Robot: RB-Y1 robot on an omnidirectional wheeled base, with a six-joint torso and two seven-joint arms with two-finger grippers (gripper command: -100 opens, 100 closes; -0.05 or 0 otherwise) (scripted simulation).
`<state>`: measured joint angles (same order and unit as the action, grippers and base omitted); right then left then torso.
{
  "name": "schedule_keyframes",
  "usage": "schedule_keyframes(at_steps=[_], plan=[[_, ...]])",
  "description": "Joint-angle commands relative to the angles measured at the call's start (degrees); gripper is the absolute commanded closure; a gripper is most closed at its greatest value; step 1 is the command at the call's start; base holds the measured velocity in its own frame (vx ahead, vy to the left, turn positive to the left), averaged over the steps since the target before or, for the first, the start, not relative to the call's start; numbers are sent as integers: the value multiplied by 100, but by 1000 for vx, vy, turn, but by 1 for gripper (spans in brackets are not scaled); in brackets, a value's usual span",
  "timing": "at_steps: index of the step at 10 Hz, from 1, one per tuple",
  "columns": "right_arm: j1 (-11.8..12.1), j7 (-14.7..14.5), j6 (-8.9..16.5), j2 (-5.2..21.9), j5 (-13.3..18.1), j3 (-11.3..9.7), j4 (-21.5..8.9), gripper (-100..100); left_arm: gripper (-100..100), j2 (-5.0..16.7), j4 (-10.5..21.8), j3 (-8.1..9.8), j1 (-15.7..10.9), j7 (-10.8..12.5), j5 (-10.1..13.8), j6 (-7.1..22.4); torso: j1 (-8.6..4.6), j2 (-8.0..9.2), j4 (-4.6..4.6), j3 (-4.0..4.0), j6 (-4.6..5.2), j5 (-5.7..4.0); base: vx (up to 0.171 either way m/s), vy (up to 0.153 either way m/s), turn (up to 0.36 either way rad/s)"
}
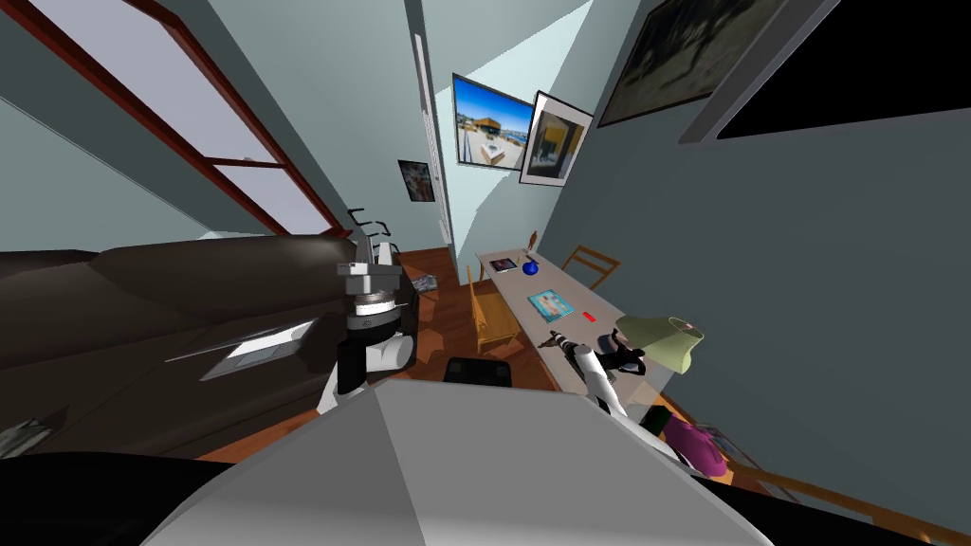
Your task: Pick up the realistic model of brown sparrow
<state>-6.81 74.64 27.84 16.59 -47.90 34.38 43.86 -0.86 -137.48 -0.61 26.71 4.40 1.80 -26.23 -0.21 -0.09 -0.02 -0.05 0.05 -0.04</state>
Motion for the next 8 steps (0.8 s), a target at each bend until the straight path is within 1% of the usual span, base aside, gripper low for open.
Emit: schedule_keyframes(at_steps=[1,2,3,4,5,8], plan=[[-69,84,65,13,-64,49,-198,-100,0,0,0,0,0,0,0,0,0,0,0,0,0,0,21,-44,-11],[-137,263,194,1,-128,143,-364,-100,0,0,0,0,0,0,0,0,4,0,0,0,-1,0,30,-45,-27],[-137,263,194,1,-128,143,-395,-100,0,0,0,0,0,0,0,0,3,-2,0,-1,0,0,25,-35,-11],[-196,421,308,-12,-180,226,-568,-100,0,0,0,0,0,0,0,0,7,-1,0,-1,-1,1,32,-42,-30],[-196,421,308,-12,-180,226,-570,-100,0,0,0,0,0,0,0,0,5,-3,-1,-2,0,1,25,-37,-14],[-302,753,549,-57,-273,393,-961,-100,0,0,0,0,0,0,0,0,1,-5,-1,-3,0,0,38,-46,-28]])
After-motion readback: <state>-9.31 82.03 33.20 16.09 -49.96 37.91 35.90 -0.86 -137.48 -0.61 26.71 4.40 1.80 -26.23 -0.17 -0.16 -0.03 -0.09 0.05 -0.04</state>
